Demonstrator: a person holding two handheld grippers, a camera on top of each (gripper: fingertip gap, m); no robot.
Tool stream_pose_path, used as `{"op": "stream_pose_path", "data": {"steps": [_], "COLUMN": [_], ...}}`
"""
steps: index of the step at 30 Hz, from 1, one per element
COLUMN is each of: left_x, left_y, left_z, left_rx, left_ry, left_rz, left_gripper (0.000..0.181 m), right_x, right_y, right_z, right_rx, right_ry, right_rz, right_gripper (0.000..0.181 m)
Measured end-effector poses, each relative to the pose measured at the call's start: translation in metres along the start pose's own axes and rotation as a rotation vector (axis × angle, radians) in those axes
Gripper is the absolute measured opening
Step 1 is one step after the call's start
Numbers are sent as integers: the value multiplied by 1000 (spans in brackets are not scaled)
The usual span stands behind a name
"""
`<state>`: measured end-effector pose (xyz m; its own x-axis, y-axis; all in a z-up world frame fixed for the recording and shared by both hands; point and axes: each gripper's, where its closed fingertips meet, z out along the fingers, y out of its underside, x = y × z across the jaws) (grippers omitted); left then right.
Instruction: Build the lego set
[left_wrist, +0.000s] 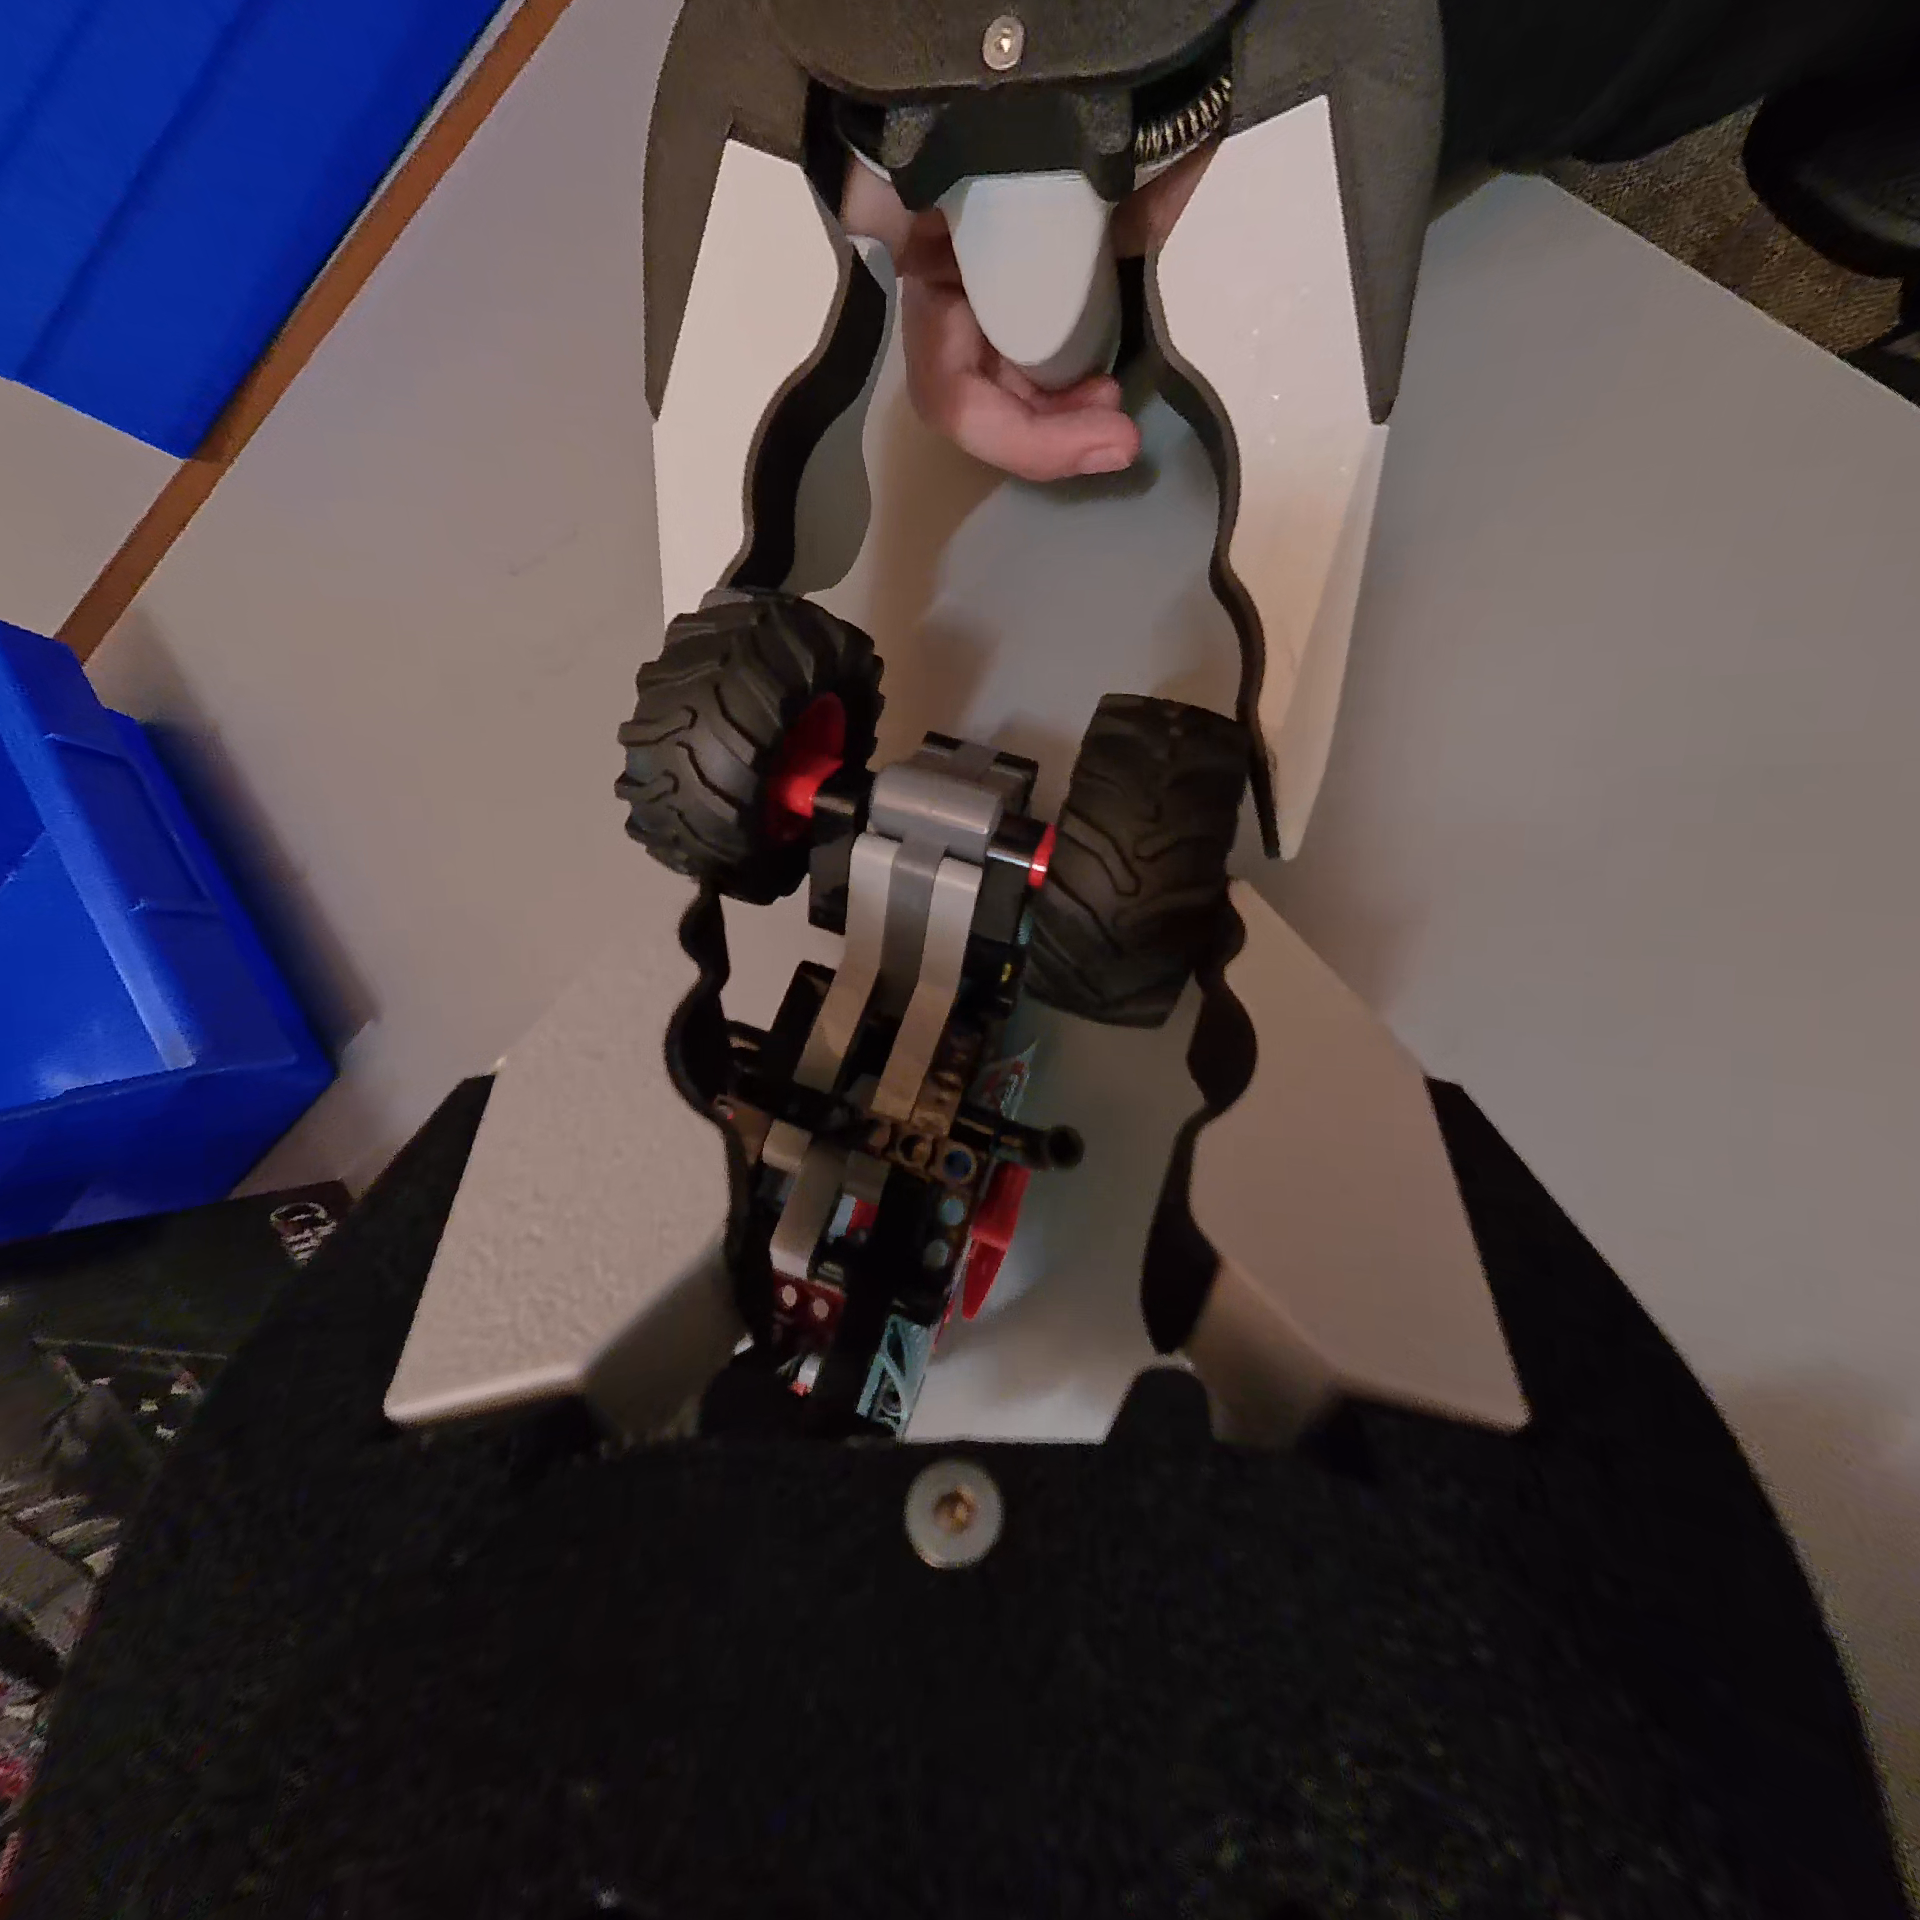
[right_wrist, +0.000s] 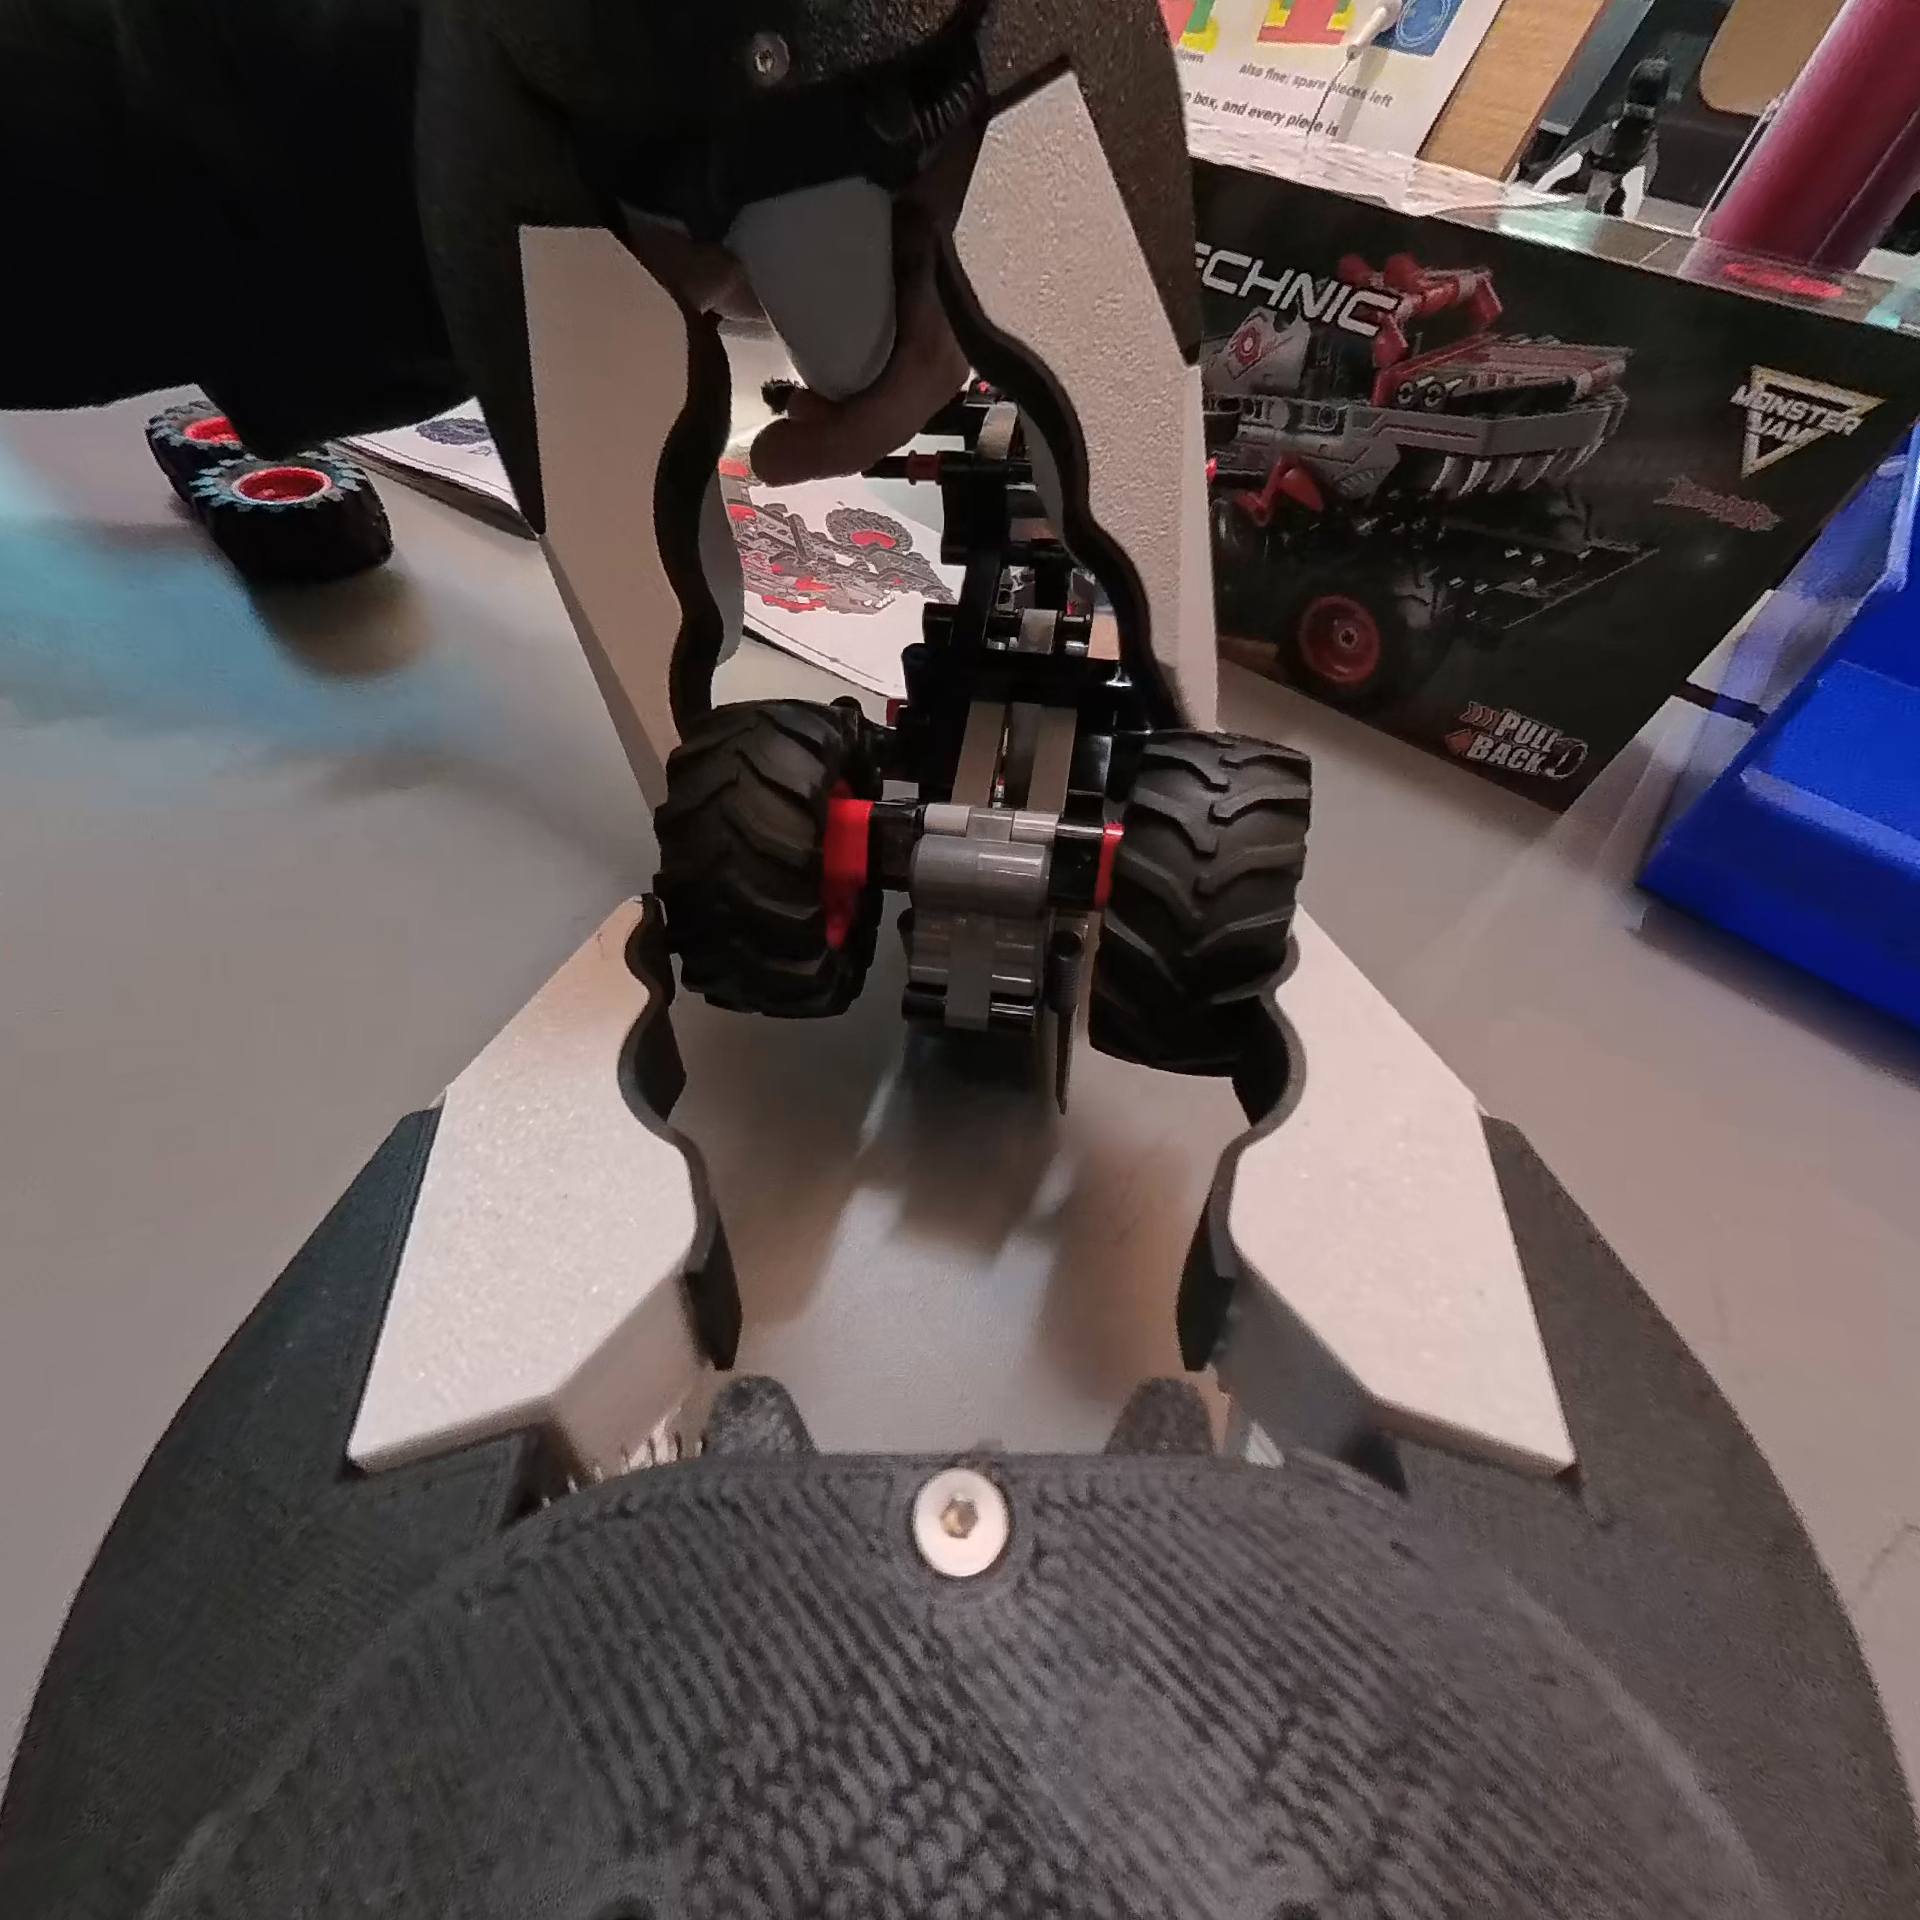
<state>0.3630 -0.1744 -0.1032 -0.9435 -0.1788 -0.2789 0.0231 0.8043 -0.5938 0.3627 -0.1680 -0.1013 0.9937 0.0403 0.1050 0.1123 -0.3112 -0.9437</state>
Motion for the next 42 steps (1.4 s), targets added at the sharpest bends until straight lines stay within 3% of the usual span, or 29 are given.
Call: {"op": "stream_pose_path", "data": {"steps": [1,7,11,15,19,22,24,25,28,32,38,42], "left_x": [1,5,7,10,9,8,8,7,6,4,2,1], "left_y": [1,1,-7,-2,0,-1,2,4,6,4,1,0], "left_z": [-1,-2,-3,3,4,4,4,4,6,6,6,6], "left_rx": [2,33,73,20,-18,-33,-59,-82,-100,-106,-117,-115], "left_ry": [10,-15,-32,-26,-3,19,41,53,87,120,173,189], "left_rz": [-9,15,35,72,76,57,48,37,5,31,22,23], "left_gripper": [88,82,65,71,67,67,70,72,74,73,72,70], "right_x": [-1,2,14,7,11,7,0,-6,-12,-17,-7,-4], "right_y": [-1,-2,-1,-3,15,18,18,19,17,-1,4,5], "right_z": [0,1,-6,-10,-17,-24,-22,-22,-27,-19,-6,-8], "right_rx": [4,7,11,25,-99,-119,-95,-102,-143,-40,-45,-42], "right_ry": [-4,50,153,156,212,246,229,211,197,170,256,231], "right_rz": [4,-10,48,19,37,157,250,265,250,226,149,124], "right_gripper": [111,117,120,110,111,94,95,84,84,77,70,66]}}
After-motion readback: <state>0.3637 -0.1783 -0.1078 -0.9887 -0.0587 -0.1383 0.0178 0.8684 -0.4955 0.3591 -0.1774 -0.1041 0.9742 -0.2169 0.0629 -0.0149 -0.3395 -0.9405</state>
